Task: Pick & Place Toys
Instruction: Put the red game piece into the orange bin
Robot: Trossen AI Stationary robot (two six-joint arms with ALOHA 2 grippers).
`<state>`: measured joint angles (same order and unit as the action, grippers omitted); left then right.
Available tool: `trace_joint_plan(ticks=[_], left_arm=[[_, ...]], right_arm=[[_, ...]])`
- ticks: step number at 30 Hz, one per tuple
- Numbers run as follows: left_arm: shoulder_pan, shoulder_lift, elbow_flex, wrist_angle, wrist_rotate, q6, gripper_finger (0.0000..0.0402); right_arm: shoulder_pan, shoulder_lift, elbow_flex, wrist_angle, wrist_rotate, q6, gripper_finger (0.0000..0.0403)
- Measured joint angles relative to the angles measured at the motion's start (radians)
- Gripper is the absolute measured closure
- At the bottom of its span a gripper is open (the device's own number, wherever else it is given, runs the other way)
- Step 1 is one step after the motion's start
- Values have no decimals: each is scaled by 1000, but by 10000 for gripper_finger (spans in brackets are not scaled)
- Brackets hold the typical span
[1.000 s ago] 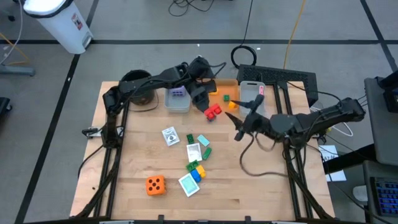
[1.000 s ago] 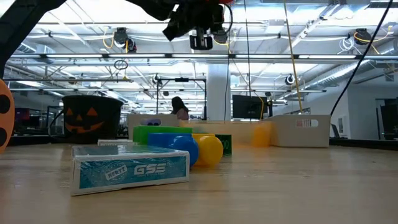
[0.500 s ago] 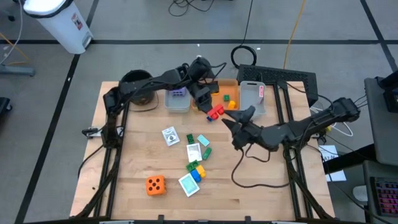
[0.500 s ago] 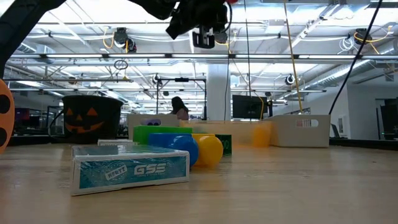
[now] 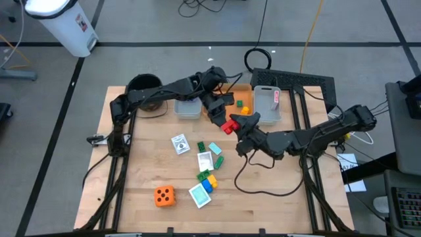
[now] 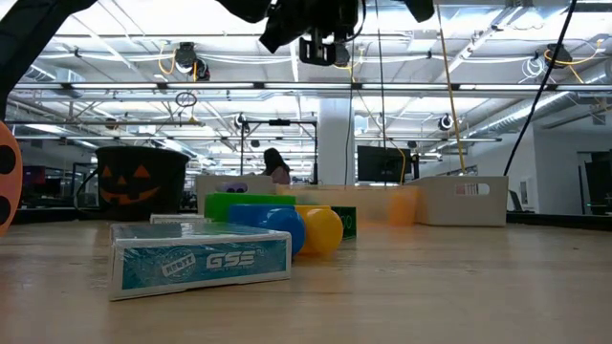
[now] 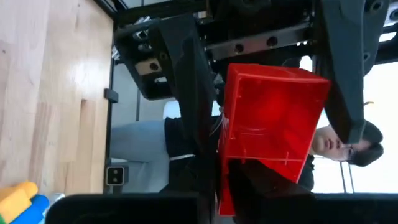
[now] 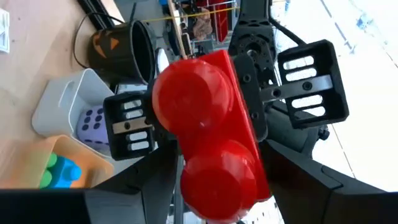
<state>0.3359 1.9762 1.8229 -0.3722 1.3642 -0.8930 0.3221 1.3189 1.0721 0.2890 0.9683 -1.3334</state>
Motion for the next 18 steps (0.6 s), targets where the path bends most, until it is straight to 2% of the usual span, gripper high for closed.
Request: trace_joint_plan(ticks=[5, 9, 13, 18], left_arm=[[5, 0, 0, 63, -12, -50, 393], [14, 0, 0, 107, -20, -84, 382], [17, 0, 0, 124, -31, -93, 370], [17, 0, 0, 119, -29, -102, 389]], right_arm=[[3, 14, 0, 54, 20, -39, 181], [3, 16, 0, 87, 58, -54, 188], [3, 16, 0, 94, 83, -71, 221], [7, 17, -2, 87, 94, -104, 278]])
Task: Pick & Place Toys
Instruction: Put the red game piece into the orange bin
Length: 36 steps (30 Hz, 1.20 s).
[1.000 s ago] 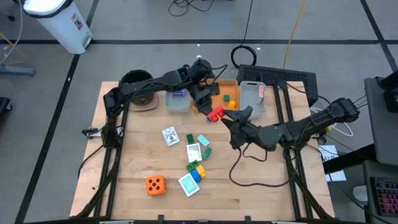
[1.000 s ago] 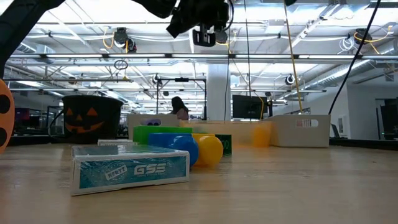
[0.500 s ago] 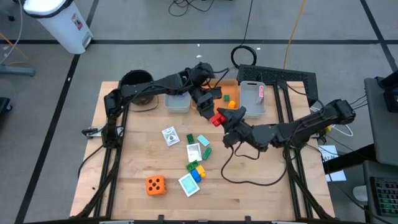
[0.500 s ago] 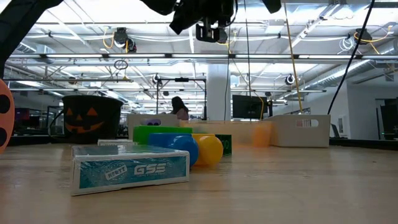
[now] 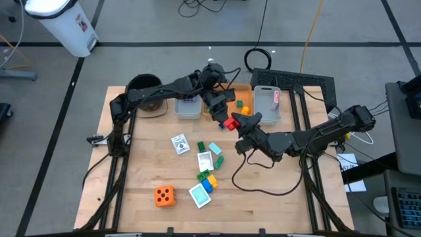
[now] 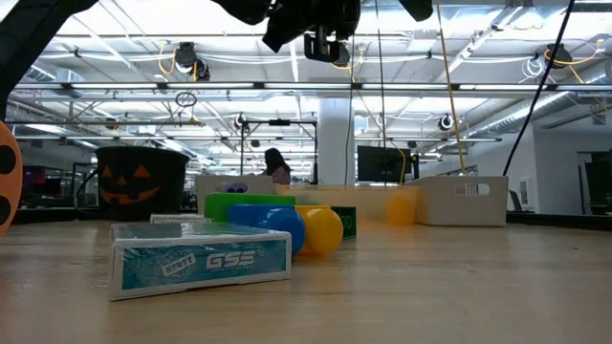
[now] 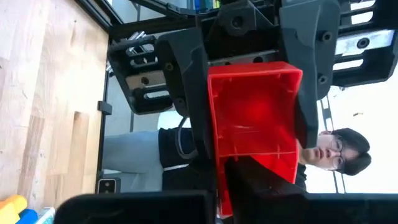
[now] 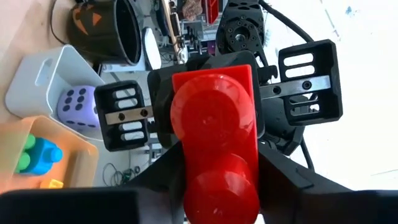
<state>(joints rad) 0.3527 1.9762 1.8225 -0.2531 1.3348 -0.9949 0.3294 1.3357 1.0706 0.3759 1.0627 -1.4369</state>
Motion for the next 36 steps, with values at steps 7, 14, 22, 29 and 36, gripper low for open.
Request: trace_joint_plan(ticks=[7, 14, 22, 29, 36], left_arm=[[0, -1, 0, 9, -24, 15, 362], [0, -2, 0, 23, -55, 30, 284], [10, -2, 0, 24, -64, 51, 205], [35, -1, 0, 76, -47, 45, 152], [83, 0, 0, 112, -33, 32, 131]], right_arm=[[0, 0, 0, 6, 12, 9, 286], [0, -1, 0, 12, 17, 22, 277], [-1, -2, 0, 36, 18, 14, 280], [-1, -3, 0, 71, 27, 12, 280], [20, -3, 2, 70, 57, 12, 280]])
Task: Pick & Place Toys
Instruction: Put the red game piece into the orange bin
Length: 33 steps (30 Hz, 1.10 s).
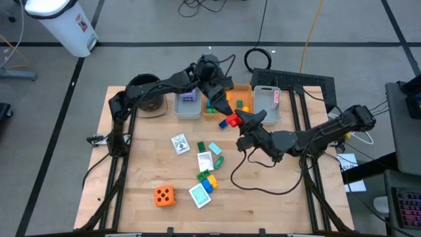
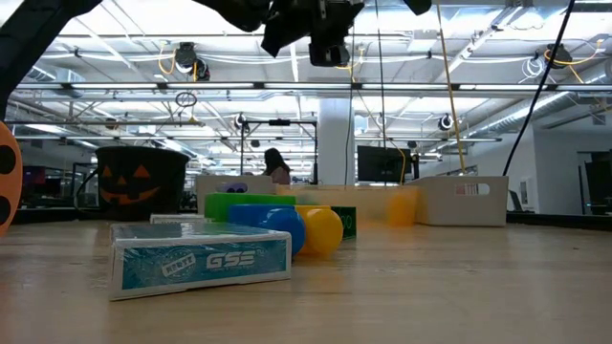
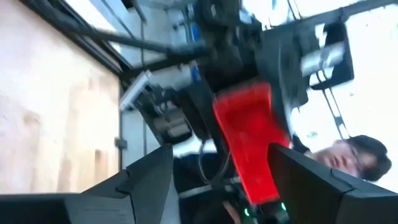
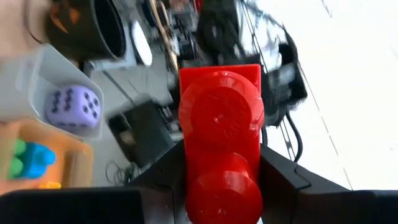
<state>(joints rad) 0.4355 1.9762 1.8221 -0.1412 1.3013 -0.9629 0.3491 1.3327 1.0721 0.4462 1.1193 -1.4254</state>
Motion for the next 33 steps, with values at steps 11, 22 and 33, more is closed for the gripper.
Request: trace_joint_plan(ticks=[11, 22, 33], left_arm=[[133, 1, 0, 20, -1, 37, 130], [168, -4, 0, 264, 9, -69, 130], [186, -89, -1, 579, 27, -187, 130]], right_arm=[[11, -40, 0, -2, 39, 141, 280], [-138, -153, 0, -3, 80, 237, 280], [-437, -168, 2, -147, -190, 410, 280]])
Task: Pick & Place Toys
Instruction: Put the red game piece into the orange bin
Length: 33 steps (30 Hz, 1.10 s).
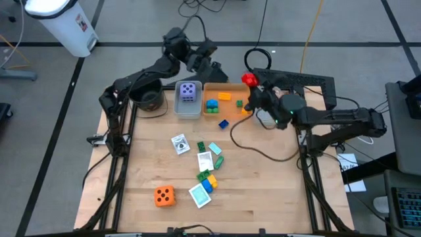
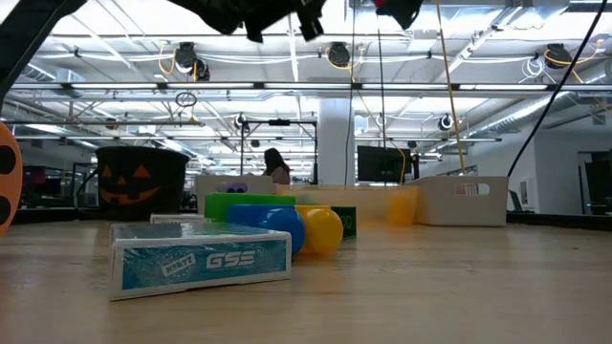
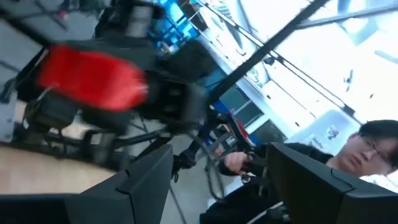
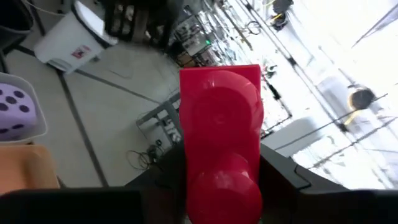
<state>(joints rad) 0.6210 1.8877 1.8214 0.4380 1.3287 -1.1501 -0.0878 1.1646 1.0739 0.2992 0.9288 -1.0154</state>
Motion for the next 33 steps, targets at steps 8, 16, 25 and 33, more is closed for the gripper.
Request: trace_joint_plan(ticks=[8, 16, 25, 33], left_arm=[[64, -86, 0, 2, 44, 95, 130], [113, -120, 1, 1, 121, 128, 130], [127, -147, 1, 2, 141, 188, 130], [152, -173, 1, 0, 91, 243, 131]], right_arm=[[-225, 102, 173, -315, -255, 345, 280], [-372, 309, 448, -664, -533, 500, 280], [-490, 533, 657, -1005, -834, 742, 280], [-565, 634, 666, -1149, -979, 817, 280]])
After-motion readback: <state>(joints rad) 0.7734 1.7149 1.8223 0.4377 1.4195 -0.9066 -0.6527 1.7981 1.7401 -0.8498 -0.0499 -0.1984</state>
